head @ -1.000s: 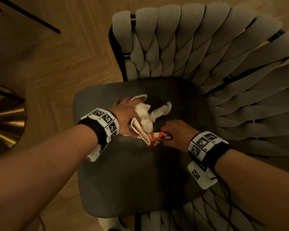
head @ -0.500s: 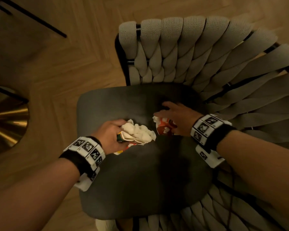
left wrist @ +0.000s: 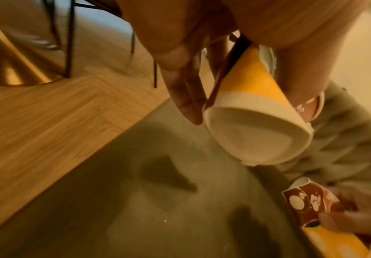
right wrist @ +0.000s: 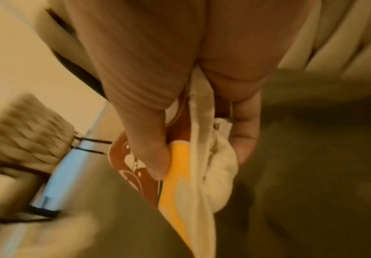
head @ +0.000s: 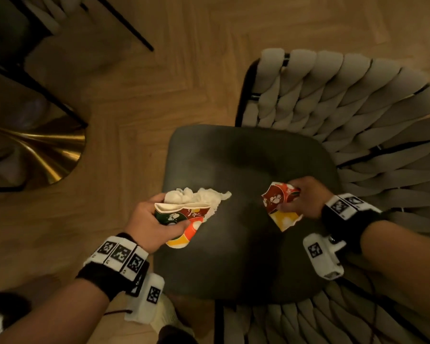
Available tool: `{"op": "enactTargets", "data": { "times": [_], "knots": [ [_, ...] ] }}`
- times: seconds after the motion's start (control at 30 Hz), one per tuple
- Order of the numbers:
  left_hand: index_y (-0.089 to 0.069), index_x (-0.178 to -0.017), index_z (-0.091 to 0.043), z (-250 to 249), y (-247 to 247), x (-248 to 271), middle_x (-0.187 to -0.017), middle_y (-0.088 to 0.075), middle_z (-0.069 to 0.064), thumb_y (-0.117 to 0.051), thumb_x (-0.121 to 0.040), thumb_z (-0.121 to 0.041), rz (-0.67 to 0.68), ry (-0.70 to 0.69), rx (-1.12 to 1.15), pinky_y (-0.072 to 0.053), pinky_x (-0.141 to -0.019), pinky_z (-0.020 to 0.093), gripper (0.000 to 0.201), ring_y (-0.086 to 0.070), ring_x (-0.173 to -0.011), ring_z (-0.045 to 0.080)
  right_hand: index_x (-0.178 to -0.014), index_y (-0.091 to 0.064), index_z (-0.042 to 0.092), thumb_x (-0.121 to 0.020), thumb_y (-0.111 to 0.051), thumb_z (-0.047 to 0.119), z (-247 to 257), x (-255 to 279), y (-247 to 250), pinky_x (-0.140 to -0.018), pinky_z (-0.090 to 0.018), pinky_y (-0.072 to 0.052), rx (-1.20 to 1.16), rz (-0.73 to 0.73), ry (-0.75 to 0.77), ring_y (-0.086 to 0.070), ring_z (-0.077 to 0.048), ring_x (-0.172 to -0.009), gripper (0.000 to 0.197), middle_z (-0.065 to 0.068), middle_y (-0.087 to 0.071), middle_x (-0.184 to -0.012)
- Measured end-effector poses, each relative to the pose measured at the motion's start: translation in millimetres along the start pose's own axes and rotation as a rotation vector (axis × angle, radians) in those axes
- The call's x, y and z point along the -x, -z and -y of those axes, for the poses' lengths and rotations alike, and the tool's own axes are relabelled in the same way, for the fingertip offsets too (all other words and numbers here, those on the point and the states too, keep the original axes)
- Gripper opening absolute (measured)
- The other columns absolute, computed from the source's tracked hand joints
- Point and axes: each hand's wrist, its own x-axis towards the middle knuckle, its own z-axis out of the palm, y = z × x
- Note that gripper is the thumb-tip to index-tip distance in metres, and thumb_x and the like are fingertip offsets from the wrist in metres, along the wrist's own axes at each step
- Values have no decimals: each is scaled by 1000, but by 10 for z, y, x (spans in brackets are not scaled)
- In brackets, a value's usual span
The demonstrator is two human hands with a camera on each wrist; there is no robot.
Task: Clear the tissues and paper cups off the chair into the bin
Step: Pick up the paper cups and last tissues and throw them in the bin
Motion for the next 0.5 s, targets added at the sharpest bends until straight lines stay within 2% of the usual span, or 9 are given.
{"op": "enactTargets", "data": {
  "times": [0.07, 0.1, 0.2, 0.3, 0.37, 0.4, 0.43, 0.5],
  "knots": [
    [-64, -89, -35, -7, 254, 268, -79, -70, -34, -87, -55, -1, -64, 21, 23, -51, -68, 6, 52, -67, -83, -6, -90, -61, 20, -70, -80, 24, 318, 275, -100, -64, -25, -54, -128, 35, 52, -66, -12, -78, 28, -1, -68, -88],
    [-63, -87, -35, 17, 391, 416, -75, -69, -34, -86, -55, 0, -89, 27, 37, -50, -66, 4, 52, -66, -81, -8, -90, -61, 19, -71, -80, 23, 499, 403, -157, -62, -25, -54, -165, 37, 80, -66, -12, -77, 27, -1, -68, -86],
    [-62, -81, -36, 59, 813, 840, -64, -66, -36, -87, -55, -2, -189, 67, 64, -47, -59, 1, 50, -64, -72, -15, -100, -62, 18, -70, -80, 27, 1143, 763, -357, -67, -31, -59, -177, 57, 154, -69, -16, -81, 36, -1, -70, -90],
    [-62, -76, -36, 327, 1370, 1350, -57, -62, -39, -87, -55, -4, -291, 64, 73, -46, -56, 0, 46, -62, -66, -17, -100, -59, 20, -70, -80, 26, 1877, 1117, -730, -58, -21, -53, -109, 70, 286, -67, -11, -77, 37, 3, -68, -88],
    [-65, -82, -27, 594, 1711, 1653, -53, -64, -30, -86, -57, -4, -324, 95, 82, -46, -52, 1, 40, -62, -62, -15, -104, -56, 23, -68, -82, 26, 2318, 1324, -996, -60, -21, -52, -56, 46, 366, -65, -10, -79, 44, 5, -66, -89],
    [-67, -89, -18, 746, 1872, 1800, -56, -66, -23, -86, -58, -5, -338, 110, 115, -47, -51, 4, 39, -63, -59, -10, -106, -55, 24, -67, -83, 26, 2494, 1415, -1141, -62, -24, -54, -22, 26, 394, -65, -10, -80, 49, 5, -65, -91],
    [-66, -96, -11, 891, 2029, 1943, -67, -65, -18, -85, -60, -6, -346, 134, 140, -48, -54, 8, 41, -61, -60, -4, -109, -56, 23, -66, -84, 25, 2631, 1481, -1279, -66, -28, -56, 15, -8, 416, -66, -12, -81, 52, 4, -66, -92],
    [-63, -101, -4, 1208, 2320, 2217, -83, -61, 1, -84, -62, -9, -341, 208, 146, -47, -68, 24, 45, -59, -74, 13, -111, -59, 17, -66, -84, 22, 2734, 1549, -1519, -74, -34, -57, 114, -112, 396, -66, -18, -83, 52, -2, -68, -93]
  ]
}}
